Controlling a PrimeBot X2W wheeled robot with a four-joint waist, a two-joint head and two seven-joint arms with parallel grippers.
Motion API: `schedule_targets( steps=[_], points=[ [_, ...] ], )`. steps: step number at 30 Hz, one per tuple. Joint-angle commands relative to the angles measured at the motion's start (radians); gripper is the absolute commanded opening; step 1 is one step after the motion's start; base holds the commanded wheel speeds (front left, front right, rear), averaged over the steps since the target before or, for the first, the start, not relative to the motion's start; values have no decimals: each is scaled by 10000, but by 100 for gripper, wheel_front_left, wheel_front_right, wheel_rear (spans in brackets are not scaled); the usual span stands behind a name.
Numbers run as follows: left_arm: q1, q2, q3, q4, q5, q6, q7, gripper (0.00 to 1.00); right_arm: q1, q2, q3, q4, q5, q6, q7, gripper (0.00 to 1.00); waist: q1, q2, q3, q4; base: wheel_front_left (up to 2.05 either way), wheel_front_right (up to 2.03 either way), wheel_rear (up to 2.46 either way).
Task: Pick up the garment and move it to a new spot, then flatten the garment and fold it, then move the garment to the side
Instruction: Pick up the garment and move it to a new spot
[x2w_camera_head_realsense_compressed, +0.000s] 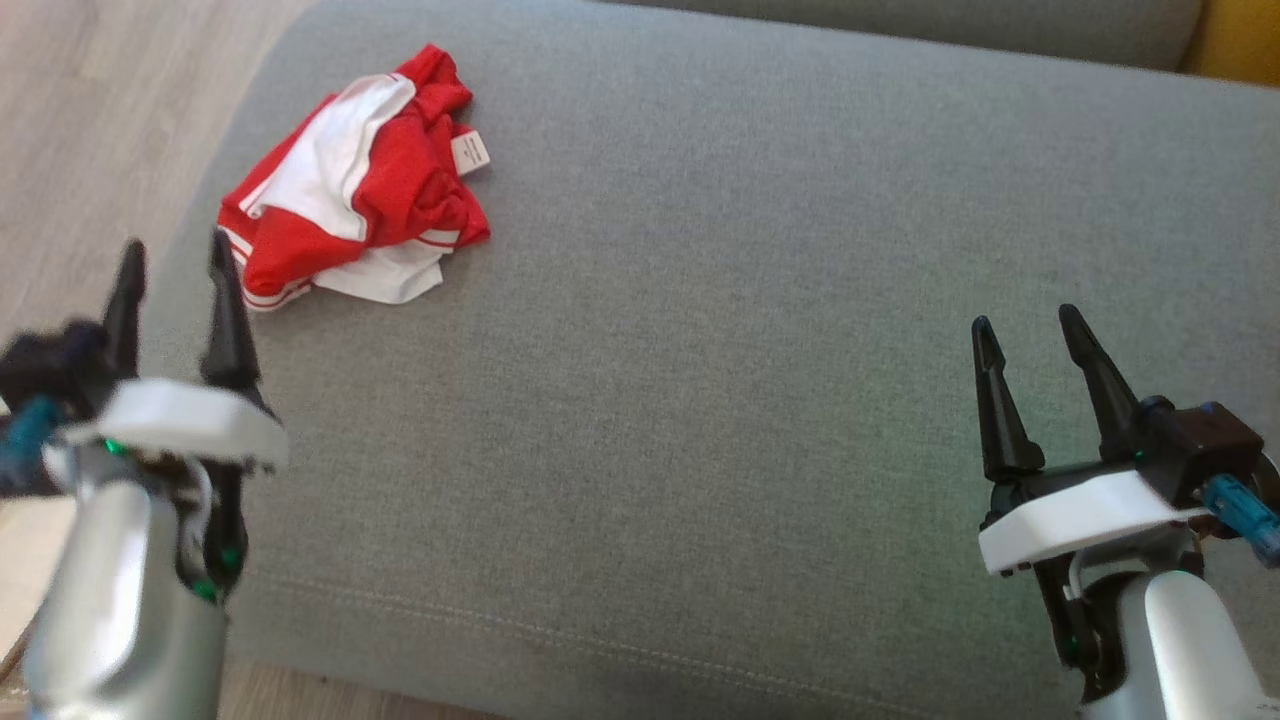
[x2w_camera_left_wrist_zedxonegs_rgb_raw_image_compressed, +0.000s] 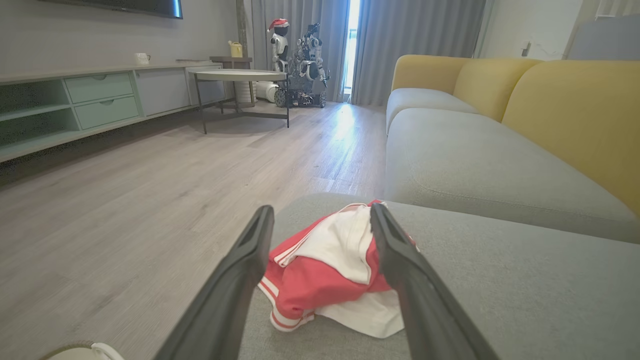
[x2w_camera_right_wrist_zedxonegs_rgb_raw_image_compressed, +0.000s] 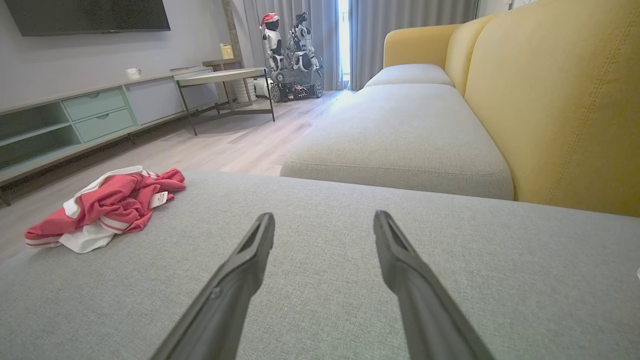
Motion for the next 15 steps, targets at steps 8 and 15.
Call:
schedule_targets(
  steps=[8,15],
  points=[
    [1756,68,372,-2051,893,493,-90,100,243,-28,303,-160,198,35,-176,100,0,0,-665,101,0,0,0],
    [2988,50,188,-2805,1331,863,-91,100,556,-28,363,-109,285,35,-225,100,0,0,-1040,111,0,0,0]
  ],
)
